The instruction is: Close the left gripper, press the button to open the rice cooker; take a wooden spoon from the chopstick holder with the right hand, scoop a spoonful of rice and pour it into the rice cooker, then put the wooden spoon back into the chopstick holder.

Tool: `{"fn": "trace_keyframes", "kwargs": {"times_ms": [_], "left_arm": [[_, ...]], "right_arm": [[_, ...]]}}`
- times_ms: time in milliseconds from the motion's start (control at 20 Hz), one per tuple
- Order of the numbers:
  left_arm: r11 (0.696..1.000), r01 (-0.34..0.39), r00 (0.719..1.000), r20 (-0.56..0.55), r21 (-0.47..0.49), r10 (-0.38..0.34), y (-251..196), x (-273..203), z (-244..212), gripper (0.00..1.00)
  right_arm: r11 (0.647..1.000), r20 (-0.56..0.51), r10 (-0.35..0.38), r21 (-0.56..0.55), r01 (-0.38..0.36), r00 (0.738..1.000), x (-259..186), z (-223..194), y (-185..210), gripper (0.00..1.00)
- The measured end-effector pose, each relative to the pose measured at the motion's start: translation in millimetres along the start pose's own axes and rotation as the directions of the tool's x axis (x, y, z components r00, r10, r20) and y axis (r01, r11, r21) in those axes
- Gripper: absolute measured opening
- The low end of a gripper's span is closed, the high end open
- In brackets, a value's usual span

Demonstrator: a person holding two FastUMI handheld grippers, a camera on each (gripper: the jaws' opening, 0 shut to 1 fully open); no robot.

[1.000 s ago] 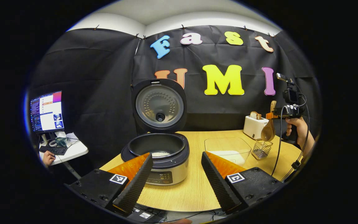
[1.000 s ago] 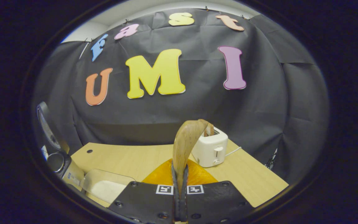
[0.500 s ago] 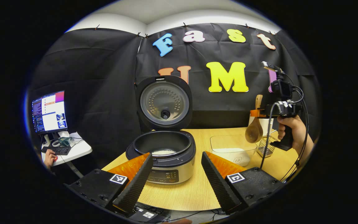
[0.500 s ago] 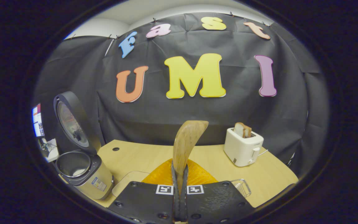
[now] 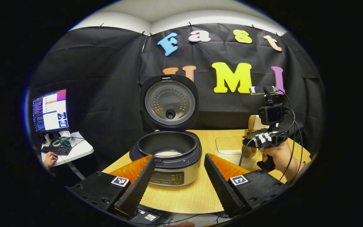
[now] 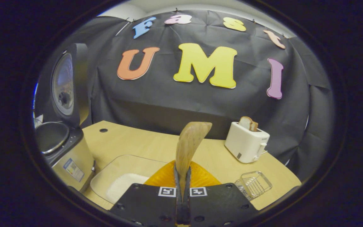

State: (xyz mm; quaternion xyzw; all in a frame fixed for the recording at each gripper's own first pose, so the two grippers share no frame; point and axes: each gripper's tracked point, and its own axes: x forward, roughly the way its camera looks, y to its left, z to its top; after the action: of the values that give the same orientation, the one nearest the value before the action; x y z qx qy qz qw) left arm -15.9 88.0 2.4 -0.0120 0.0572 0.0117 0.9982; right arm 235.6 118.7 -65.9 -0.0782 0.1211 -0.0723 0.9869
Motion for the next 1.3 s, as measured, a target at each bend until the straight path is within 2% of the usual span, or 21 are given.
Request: {"fn": "trace_keyframes", "kwargs": {"times_ms": [150,250,450,550,700,750,850,900,1000,1050,1100,1150,1200,1300], "left_arm": [[1.000,-0.003,1.000,-0.004,-0.013,0.003,4.3,0.7,-0.9,1.00],[1.000,-0.006,1.000,-0.010,-0.017,0.006,6.8,2.0,-2.1,1.00],[1.000,-0.010,1.000,-0.012,-0.027,0.009,8.5,2.1,-2.1,1.00],[0.999,-0.033,0.999,-0.012,-0.017,0.033,11.7,1.5,-2.0,1.00],[1.000,-0.019,1.000,-0.012,0.000,0.019,4.1,2.2,-2.6,1.00],[1.000,-0.013,1.000,-0.012,0.003,0.013,2.0,2.6,-2.2,1.00],[1.000,-0.005,1.000,-0.010,0.008,0.006,1.8,2.6,-2.1,1.00],[1.000,-0.009,1.000,-0.011,0.005,0.009,3.4,2.8,-2.3,1.00],[1.000,-0.022,1.000,-0.017,-0.008,0.022,10.0,3.4,-4.7,1.00],[1.000,-0.025,0.999,-0.020,-0.010,0.025,11.7,5.0,-5.2,0.95],[0.999,-0.032,0.999,-0.023,-0.010,0.032,14.0,5.7,-6.1,1.00],[0.999,-0.040,0.999,-0.027,-0.009,0.039,15.9,6.2,-7.1,1.00],[0.999,-0.046,0.999,-0.029,-0.009,0.046,17.8,6.6,-7.4,1.00],[0.999,-0.052,0.998,-0.035,-0.007,0.051,19.2,9.2,-10.0,1.00]], "right_arm": [[0.999,0.013,-0.038,0.004,0.038,0.999,-2.4,-6.0,2.9,0.01],[0.999,0.002,-0.037,0.032,0.037,0.999,-8.0,-10.2,14.7,0.01],[0.994,-0.034,0.022,0.104,-0.019,0.999,-21.2,-12.5,52.1,0.01],[0.988,-0.051,0.059,0.147,-0.051,0.997,-25.9,-11.5,70.7,0.01],[0.961,-0.088,0.127,0.260,-0.100,0.988,-30.9,-7.4,87.0,0.01],[0.947,-0.100,0.133,0.307,-0.097,0.986,-30.5,-6.8,82.6,0.01],[0.894,-0.128,0.178,0.436,-0.106,0.976,-26.9,-8.1,77.6,0.01],[0.852,-0.146,0.204,0.513,-0.102,0.968,-24.3,-11.0,73.6,0.01],[0.754,-0.178,0.264,0.651,-0.088,0.948,-17.5,-16.6,66.2,0.01],[0.703,-0.188,0.296,0.707,-0.080,0.936,-13.2,-19.6,61.5,0.01],[0.646,-0.189,0.331,0.759,-0.076,0.925,-11.2,-20.8,59.6,0.01],[0.592,-0.185,0.366,0.803,-0.074,0.912,-10.4,-21.6,59.0,0.01],[0.548,-0.179,0.394,0.833,-0.075,0.901,-10.2,-22.1,59.0,0.01],[0.488,-0.171,0.428,0.870,-0.068,0.888,-10.0,-24.5,57.9,0.01]]}}
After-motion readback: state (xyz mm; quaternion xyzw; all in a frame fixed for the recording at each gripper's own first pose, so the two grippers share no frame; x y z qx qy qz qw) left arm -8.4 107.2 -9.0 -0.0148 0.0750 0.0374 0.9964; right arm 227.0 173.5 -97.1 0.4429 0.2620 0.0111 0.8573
